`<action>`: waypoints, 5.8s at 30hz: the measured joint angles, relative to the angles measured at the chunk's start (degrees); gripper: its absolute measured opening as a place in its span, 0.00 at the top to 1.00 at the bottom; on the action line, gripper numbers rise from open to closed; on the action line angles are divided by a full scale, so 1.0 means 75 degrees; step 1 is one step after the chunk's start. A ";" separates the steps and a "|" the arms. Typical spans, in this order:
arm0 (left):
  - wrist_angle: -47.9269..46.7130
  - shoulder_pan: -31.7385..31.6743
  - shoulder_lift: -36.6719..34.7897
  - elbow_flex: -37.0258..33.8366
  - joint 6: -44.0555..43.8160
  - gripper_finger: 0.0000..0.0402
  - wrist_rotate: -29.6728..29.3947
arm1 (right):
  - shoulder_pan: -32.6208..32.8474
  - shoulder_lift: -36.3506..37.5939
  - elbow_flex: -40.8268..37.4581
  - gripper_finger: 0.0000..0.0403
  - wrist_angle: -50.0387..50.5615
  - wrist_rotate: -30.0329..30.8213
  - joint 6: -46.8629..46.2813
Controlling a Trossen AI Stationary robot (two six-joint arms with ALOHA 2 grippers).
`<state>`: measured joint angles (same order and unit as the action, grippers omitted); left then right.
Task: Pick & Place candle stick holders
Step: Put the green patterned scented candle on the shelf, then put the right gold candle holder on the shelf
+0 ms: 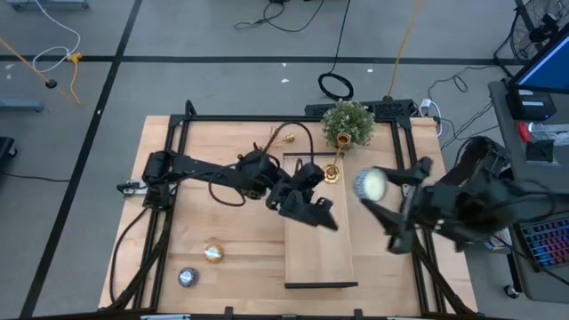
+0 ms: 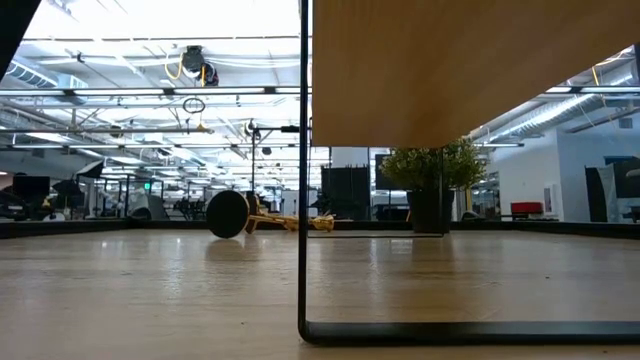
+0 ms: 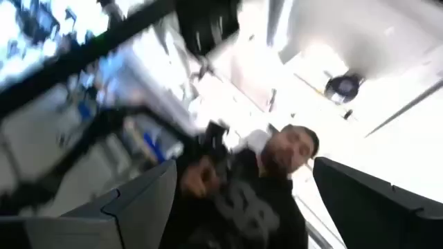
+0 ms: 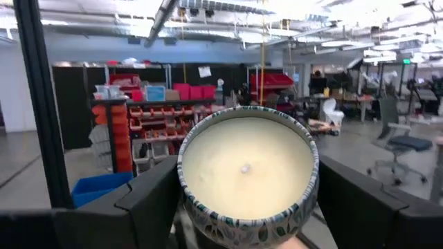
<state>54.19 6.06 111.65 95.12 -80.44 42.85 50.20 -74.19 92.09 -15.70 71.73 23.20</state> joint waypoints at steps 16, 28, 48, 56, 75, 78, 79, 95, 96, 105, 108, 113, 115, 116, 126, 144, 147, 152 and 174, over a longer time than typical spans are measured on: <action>-1.3447 0.0458 -0.1524 -0.0009 0.3428 0.14 0.0290 | 0.1507 0.0145 -0.0252 0.28 0.0521 0.1860 -0.0340; -1.6104 0.0807 -0.2699 -0.0001 0.2632 0.26 -0.4796 | 0.1406 0.1458 -0.2646 0.28 0.0756 0.0667 -0.3418; -1.5512 0.1309 -0.2814 0.0002 0.1725 0.37 -0.6275 | -0.1776 0.1690 -0.3911 0.28 0.5887 -0.3422 -0.7161; -1.5518 0.1572 -0.2808 0.0002 0.1432 0.37 -0.6668 | -0.2619 0.1584 -0.4537 0.28 0.5473 -0.4225 -0.7272; -1.5401 0.1860 -0.2808 0.0002 0.1252 0.37 -0.7385 | -0.3041 0.1576 -0.5791 0.28 0.5272 -0.3767 -0.8377; -1.5357 0.1866 -0.2808 0.0002 0.1279 0.37 -0.7461 | -0.3053 0.1573 -0.5794 0.28 0.5260 -0.3772 -0.8405; -1.5338 0.1866 -0.2808 0.0002 0.1284 0.37 -0.7504 | -0.3069 0.1576 -0.5794 0.28 0.5262 -0.3775 -0.8408; -1.5197 0.1851 -0.2808 0.0002 0.1396 0.37 -0.7735 | -0.3250 0.1573 -0.6327 0.28 0.4451 -0.3810 -0.8654; -1.5197 0.1851 -0.2808 0.0002 0.1398 0.37 -0.7744 | -0.3250 0.1573 -0.6327 0.28 0.4474 -0.3812 -0.8642; -1.5195 0.1851 -0.2808 0.0002 0.1421 0.37 -0.7815 | -0.3291 0.1418 -0.6327 0.28 0.4444 -0.4014 -0.8616; -1.5192 0.1851 -0.2808 0.0002 0.1422 0.37 -0.7884 | -0.3300 0.1283 -0.6330 0.28 0.4447 -0.4183 -0.8626; -1.5192 0.1851 -0.2808 0.0002 0.1428 0.37 -0.7931 | -0.3287 0.1101 -0.6324 0.27 0.4220 -0.4171 -0.8769; -1.5189 0.1851 -0.2808 0.0002 0.1430 0.37 -0.7932 | -0.3285 0.1067 -0.6324 0.25 0.4052 -0.4222 -0.8738; -1.5192 0.1851 -0.2808 0.0002 0.1430 0.37 -0.7933 | -0.3285 0.1063 -0.6324 0.24 0.4004 -0.4287 -0.8745; -1.5192 0.1851 -0.2808 0.0002 0.1462 0.37 -0.7930 | -0.3282 0.1066 -0.6324 0.15 0.4079 -0.4375 -0.8801; -1.5192 0.1851 -0.2808 0.0002 0.1541 0.37 -0.7901 | -0.3282 0.1095 -0.6324 0.16 0.4541 -0.4174 -0.9006; -1.5192 0.1851 -0.2808 0.0002 0.1561 0.37 -0.7898 | -0.3282 0.1162 -0.6324 0.16 0.4782 -0.4174 -0.9172; -1.5192 0.1851 -0.2808 0.0002 0.1631 0.37 -0.7898 | -0.3282 0.1416 -0.6324 0.15 0.4761 -0.4116 -0.9201; -1.5197 0.1761 -0.2808 0.0002 0.1558 0.37 -0.7916 | -0.3128 0.2925 -0.6324 0.15 0.4430 -0.3938 -0.8977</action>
<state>-59.79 19.27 90.59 95.13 -68.76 -16.51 26.74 -52.25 44.67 17.53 42.20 -44.12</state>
